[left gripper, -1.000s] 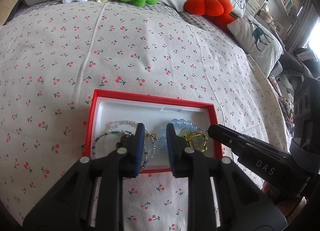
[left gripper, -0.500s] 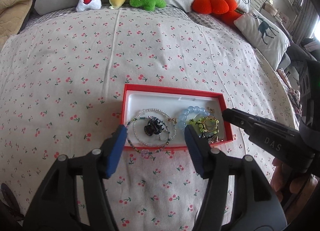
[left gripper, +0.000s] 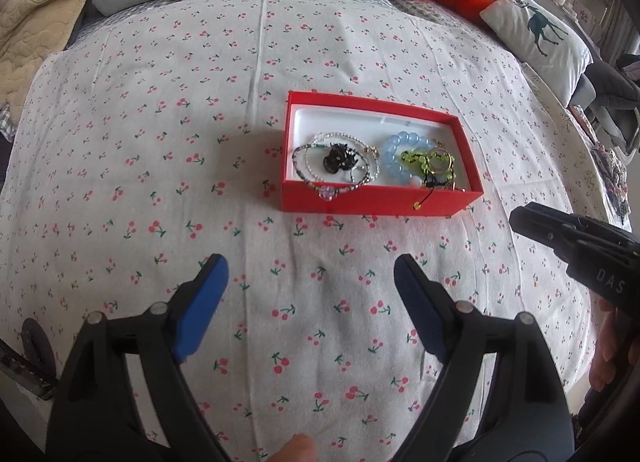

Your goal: Organize jewelry

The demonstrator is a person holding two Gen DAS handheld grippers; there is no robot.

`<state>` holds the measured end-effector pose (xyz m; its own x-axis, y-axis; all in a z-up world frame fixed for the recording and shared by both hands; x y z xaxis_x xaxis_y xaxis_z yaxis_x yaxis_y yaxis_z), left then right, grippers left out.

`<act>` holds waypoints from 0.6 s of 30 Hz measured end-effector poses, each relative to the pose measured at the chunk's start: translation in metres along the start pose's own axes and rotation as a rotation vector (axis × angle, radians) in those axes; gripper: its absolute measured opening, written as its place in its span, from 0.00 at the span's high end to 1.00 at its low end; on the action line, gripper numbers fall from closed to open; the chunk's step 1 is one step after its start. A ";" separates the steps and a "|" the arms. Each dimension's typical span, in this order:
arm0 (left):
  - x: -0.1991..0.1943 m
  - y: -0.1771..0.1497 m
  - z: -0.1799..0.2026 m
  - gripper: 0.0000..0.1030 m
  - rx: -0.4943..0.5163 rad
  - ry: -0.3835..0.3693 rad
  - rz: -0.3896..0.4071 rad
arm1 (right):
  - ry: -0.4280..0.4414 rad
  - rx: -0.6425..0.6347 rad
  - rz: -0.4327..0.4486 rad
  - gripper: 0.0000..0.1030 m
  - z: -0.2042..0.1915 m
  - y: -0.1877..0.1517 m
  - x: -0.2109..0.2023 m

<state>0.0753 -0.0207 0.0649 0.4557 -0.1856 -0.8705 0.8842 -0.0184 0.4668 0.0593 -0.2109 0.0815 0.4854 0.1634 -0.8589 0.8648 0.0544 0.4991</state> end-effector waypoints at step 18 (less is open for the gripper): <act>-0.016 -0.049 -0.014 0.01 0.002 0.088 -0.003 | -0.095 0.008 0.001 0.00 -0.020 -0.061 -0.031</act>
<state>0.0263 -0.0031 0.0537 0.4606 -0.0988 -0.8821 0.8853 -0.0203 0.4645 -0.0113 -0.2000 0.0799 0.4957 0.0690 -0.8657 0.8653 0.0468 0.4992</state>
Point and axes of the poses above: each gripper's, at about its wrist camera, not at the fingertips, and x roughly the way its jaws point, z to its right, y to its top, the point moved 3 cm from there along x, roughly the way its jaws point, and after that the axes turned 8 degrees about -x, right-handed, at the moved point
